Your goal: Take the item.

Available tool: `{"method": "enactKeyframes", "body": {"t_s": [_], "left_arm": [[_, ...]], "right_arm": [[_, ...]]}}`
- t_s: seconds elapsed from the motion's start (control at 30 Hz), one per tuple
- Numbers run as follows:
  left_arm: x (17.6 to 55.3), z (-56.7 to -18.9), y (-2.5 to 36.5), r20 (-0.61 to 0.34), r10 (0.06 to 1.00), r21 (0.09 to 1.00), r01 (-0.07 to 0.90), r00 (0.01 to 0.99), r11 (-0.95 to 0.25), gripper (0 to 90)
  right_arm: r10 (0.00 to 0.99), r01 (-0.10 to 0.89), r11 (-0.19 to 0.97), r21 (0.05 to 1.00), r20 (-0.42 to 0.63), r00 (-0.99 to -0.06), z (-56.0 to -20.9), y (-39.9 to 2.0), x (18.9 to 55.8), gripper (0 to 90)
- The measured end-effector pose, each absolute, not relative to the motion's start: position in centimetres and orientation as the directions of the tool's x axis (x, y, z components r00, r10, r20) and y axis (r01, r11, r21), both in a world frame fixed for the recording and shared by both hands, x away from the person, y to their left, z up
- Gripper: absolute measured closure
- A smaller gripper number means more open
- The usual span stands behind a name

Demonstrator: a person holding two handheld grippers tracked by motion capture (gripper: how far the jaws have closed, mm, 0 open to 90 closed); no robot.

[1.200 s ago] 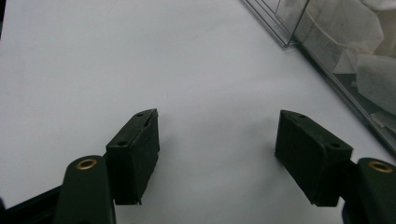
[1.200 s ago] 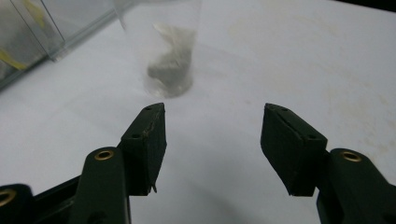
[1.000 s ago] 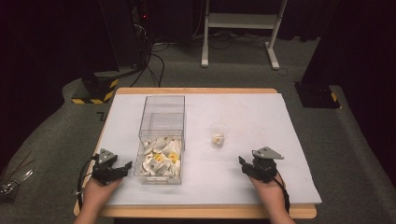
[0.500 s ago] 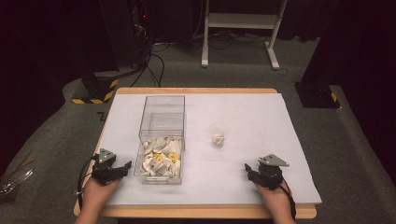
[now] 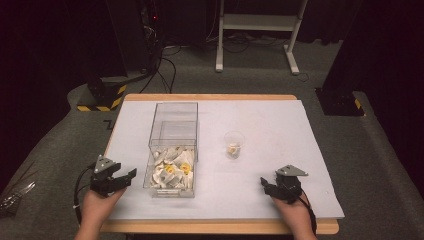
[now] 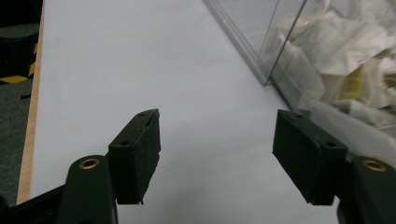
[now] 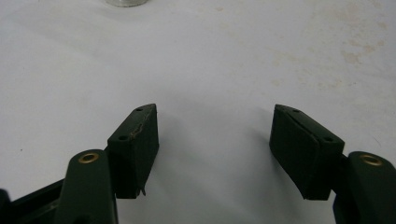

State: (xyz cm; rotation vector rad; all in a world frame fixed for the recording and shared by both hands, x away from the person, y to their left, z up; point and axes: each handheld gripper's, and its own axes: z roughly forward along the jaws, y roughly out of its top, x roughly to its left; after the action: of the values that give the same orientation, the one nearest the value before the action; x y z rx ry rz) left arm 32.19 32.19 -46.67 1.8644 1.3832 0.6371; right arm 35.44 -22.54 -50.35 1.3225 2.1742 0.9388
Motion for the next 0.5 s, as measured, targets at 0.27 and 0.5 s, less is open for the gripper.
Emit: {"method": "enactKeyframes", "body": {"t_s": [0.27,0.5], "left_arm": [[30.7,-44.4,31.2,-0.024,0.939,0.806,0.562,0.344,-0.185,32.4],[29.5,-42.9,30.0,-0.015,0.922,0.838,0.508,0.388,-0.2,31.0]], "right_arm": [[0.892,0.602,0.325,0.73,-0.024,-0.452,-50.4,-22.4,35.4,32.8],[0.891,0.599,0.327,0.731,-0.027,-0.453,-50.4,-22.4,35.4,32.7]]}}
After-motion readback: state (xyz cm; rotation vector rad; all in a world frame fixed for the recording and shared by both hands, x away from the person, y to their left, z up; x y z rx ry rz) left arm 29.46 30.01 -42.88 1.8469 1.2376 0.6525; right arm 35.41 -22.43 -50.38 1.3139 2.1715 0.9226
